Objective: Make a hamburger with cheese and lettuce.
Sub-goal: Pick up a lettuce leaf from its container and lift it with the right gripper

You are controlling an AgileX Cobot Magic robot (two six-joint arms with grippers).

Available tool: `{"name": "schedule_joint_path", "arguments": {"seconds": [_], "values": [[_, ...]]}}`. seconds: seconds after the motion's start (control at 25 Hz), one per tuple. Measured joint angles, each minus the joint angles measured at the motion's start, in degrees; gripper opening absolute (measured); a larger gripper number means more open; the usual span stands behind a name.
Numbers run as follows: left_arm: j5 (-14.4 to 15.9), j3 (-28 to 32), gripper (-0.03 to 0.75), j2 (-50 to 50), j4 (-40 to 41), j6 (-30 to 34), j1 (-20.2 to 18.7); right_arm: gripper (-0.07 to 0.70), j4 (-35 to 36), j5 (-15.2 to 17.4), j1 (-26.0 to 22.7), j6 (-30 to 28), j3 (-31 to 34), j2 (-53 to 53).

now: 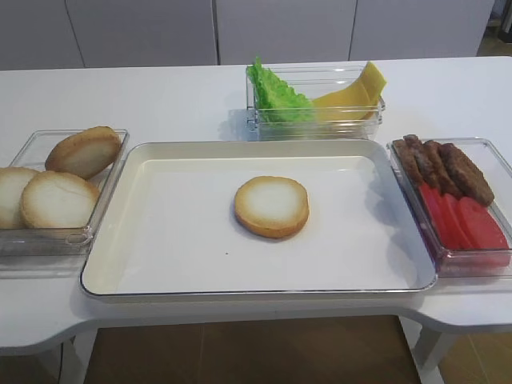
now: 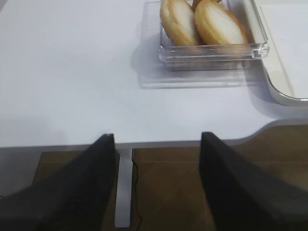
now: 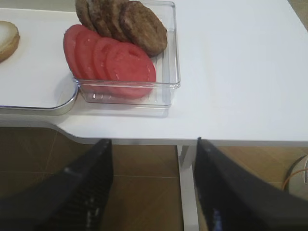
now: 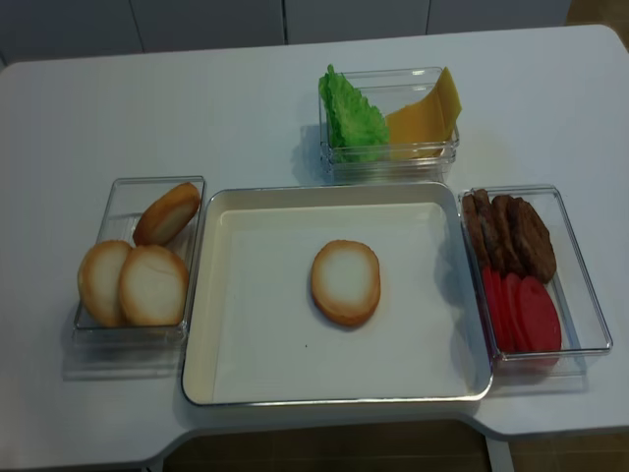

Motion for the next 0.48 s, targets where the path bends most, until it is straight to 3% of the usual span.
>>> {"name": "schedule_joint_path", "arguments": {"seconds": [0.48], "values": [[0.0, 0.0, 0.417, 0.0, 0.0, 0.0, 0.0, 0.425, 2.84, -0.23, 0.0, 1.36, -3.16, 0.0]]}}
